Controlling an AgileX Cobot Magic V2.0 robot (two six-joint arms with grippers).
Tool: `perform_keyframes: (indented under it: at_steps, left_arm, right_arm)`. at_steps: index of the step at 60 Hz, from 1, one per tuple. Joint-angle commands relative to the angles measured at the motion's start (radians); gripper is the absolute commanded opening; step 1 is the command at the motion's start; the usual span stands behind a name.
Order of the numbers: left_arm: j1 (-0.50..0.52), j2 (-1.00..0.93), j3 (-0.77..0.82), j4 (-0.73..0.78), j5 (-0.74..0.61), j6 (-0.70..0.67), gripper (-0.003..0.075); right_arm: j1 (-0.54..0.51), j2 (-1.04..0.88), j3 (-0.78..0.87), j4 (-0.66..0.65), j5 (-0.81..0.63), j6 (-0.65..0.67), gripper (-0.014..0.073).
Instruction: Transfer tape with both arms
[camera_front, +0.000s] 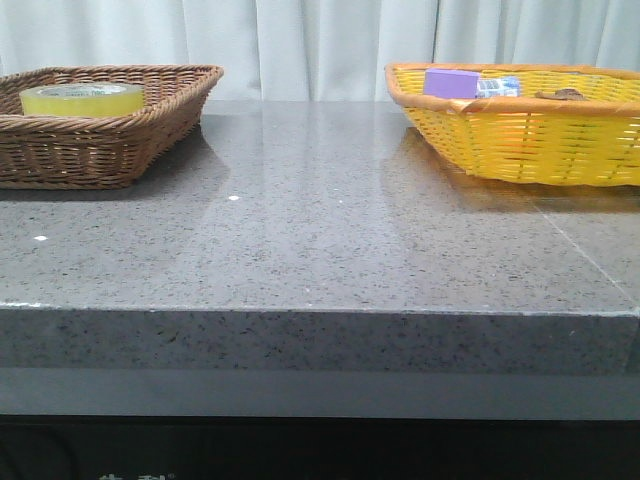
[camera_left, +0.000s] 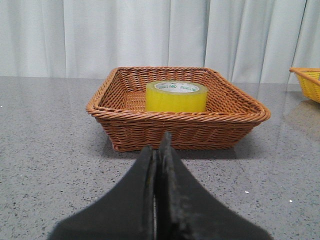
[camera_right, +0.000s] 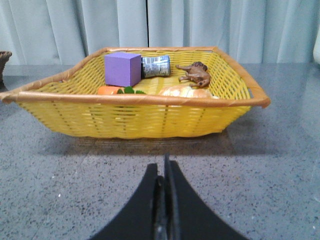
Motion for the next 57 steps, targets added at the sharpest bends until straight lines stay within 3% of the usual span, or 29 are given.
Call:
perform_keyframes:
  at_steps: [1,7,57]
  left_arm:
    - [-0.007,-0.017,0.039,-0.003,-0.089,-0.012,-0.002]
    - [-0.007,-0.017,0.039,-0.003,-0.089,-0.012,-0.002]
    - [-0.007,-0.017,0.039,-0.003,-0.089,-0.012,-0.002]
  right_arm:
    - [-0.008,-0.027,-0.026,-0.048,-0.131,0.026,-0.007]
    - [-0.008,-0.027,-0.026,-0.126,-0.171,0.097,-0.007]
    - [-0.008,-0.027,-0.026,-0.1,-0.171,0.103,-0.007]
